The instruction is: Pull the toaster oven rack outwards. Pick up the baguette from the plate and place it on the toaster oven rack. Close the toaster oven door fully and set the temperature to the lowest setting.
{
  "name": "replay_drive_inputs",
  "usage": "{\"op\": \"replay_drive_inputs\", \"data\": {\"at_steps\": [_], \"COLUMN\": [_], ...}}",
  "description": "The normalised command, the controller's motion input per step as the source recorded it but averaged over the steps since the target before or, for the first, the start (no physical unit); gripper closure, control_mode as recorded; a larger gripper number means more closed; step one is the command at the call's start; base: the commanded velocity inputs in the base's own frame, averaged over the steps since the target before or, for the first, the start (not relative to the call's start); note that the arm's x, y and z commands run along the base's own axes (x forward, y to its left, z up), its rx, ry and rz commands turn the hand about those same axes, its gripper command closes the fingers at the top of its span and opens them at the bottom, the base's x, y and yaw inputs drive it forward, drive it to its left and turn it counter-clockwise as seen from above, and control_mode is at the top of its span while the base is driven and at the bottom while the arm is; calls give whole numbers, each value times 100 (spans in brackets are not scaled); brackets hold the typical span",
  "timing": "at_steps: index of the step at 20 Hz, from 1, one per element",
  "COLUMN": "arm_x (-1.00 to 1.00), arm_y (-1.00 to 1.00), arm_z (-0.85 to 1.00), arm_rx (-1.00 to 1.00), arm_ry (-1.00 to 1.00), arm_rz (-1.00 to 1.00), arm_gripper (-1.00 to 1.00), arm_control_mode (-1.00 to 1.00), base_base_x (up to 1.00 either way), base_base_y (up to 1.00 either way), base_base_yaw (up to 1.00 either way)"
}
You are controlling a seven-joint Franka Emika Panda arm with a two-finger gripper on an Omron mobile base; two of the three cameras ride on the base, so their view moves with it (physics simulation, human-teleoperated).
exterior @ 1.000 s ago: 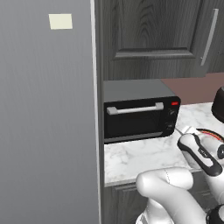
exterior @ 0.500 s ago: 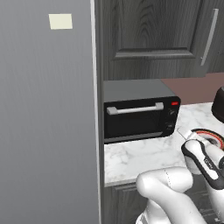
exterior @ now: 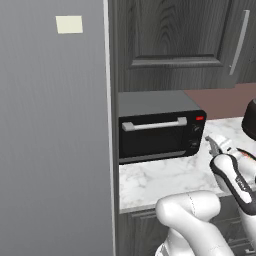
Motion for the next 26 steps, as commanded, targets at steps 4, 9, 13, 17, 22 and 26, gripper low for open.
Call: {"op": "replay_drive_inputs", "data": {"at_steps": [4,9,13,17,22,26], "arm_x": [0,0,0,1,19,10], "arm_y": [15,20,14,0,0,0], "arm_z": [9,-33,-35,0,1,4], "arm_rx": [38,48,44,30,16,14], "arm_ry": [11,-3,-12,-3,6,16], "arm_rz": [15,11,8,0,-11,-12], "arm_gripper": [-100,-100,-100,-100,-100,-100], "arm_control_mode": [-100,-100,-100,-100,-100,-100], "base_base_x": [0,0,0,0,0,0], "base_base_y": [0,0,0,0,0,0], "base_base_yaw": [0,0,0,0,0,0]}}
